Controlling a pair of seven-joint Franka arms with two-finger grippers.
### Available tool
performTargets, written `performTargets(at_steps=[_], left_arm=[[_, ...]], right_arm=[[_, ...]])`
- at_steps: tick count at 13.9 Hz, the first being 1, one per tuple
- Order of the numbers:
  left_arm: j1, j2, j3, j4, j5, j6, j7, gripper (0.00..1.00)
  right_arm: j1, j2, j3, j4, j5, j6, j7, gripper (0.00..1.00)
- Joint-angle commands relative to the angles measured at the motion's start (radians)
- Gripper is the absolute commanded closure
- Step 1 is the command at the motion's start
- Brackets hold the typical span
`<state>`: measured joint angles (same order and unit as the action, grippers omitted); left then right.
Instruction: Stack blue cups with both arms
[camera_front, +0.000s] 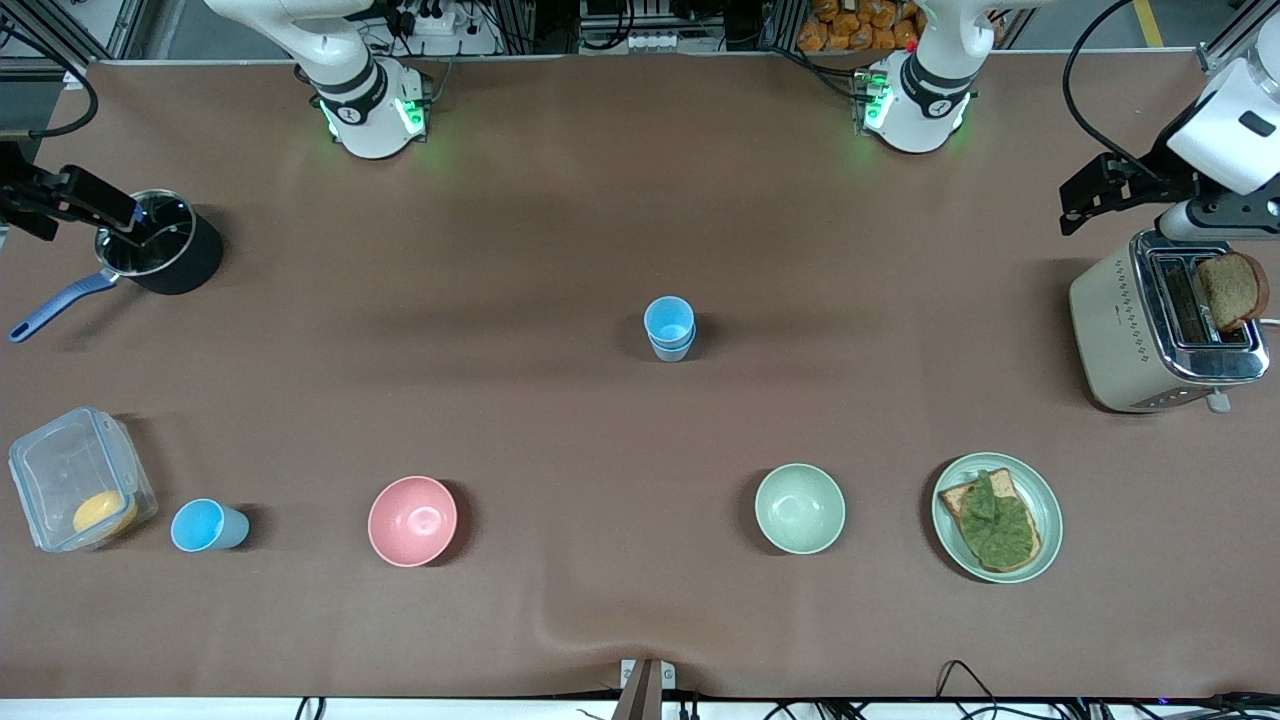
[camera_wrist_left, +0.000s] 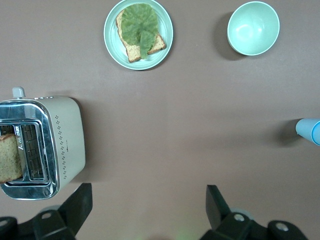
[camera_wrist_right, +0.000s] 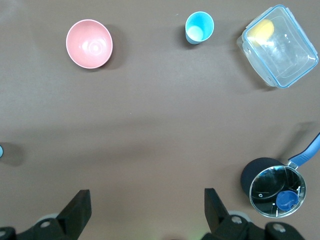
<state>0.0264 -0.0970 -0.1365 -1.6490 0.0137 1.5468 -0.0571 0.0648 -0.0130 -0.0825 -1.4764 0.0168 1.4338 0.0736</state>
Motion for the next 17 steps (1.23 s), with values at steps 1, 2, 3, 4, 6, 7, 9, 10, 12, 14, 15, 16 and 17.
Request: performTargets(at_steps=[1,2,3,4,6,7,9,10,12,14,15,16,17], left_arm=[[0.004,-0.004,-0.006,0.015,0.006,-0.024,-0.015,0.00],[0.004,-0.004,-0.006,0.015,0.006,-0.024,-0.015,0.00],[0.004,-0.004,-0.006,0.015,0.006,-0.024,-0.015,0.00],[0.004,-0.004,-0.005,0.015,0.008,-0.024,-0.015,0.00],[0.004,-0.004,-0.005,0.015,0.008,-0.024,-0.016,0.00],[0.004,-0.004,-0.005,0.015,0.008,-0.024,-0.015,0.00],[0.006,-0.004,-0.005,0.015,0.008,-0.024,-0.015,0.00],[0.006,-0.004,-0.005,0.015,0.008,-0.025,-0.015,0.00],[0.006,-0.004,-0.005,0.015,0.008,-0.027,-0.015,0.00],[0.006,-0.004,-0.005,0.015,0.008,-0.027,-0.015,0.00],[0.006,-0.004,-0.006,0.015,0.008,-0.027,-0.015,0.00],[0.004,-0.004,-0.006,0.015,0.008,-0.027,-0.015,0.00],[0.006,-0.006,-0.006,0.015,0.006,-0.030,-0.015,0.00]], right_arm=[[0.004,-0.001,0.003,0.025,0.008,-0.015,0.015,0.00],[0.004,-0.005,0.004,0.018,0.006,-0.032,0.015,0.00],[0.003,0.002,0.004,0.025,0.006,-0.039,0.014,0.00],[-0.003,0.005,0.004,0.025,0.009,-0.039,-0.004,0.00],[0.006,0.010,0.004,0.025,0.008,-0.039,-0.005,0.00],[0.006,0.010,0.004,0.025,0.011,-0.038,-0.006,0.00],[0.006,0.010,0.004,0.027,0.011,-0.038,-0.006,0.00],[0.006,0.010,0.004,0.027,0.009,-0.038,-0.006,0.00],[0.006,0.007,0.004,0.027,0.009,-0.041,-0.008,0.00],[0.004,0.005,0.004,0.028,0.009,-0.041,-0.009,0.00],[0.003,0.005,0.004,0.028,0.011,-0.041,-0.011,0.00],[-0.002,0.008,0.004,0.028,0.011,-0.039,-0.011,0.00],[-0.002,0.008,0.003,0.028,0.011,-0.038,-0.011,0.00]])
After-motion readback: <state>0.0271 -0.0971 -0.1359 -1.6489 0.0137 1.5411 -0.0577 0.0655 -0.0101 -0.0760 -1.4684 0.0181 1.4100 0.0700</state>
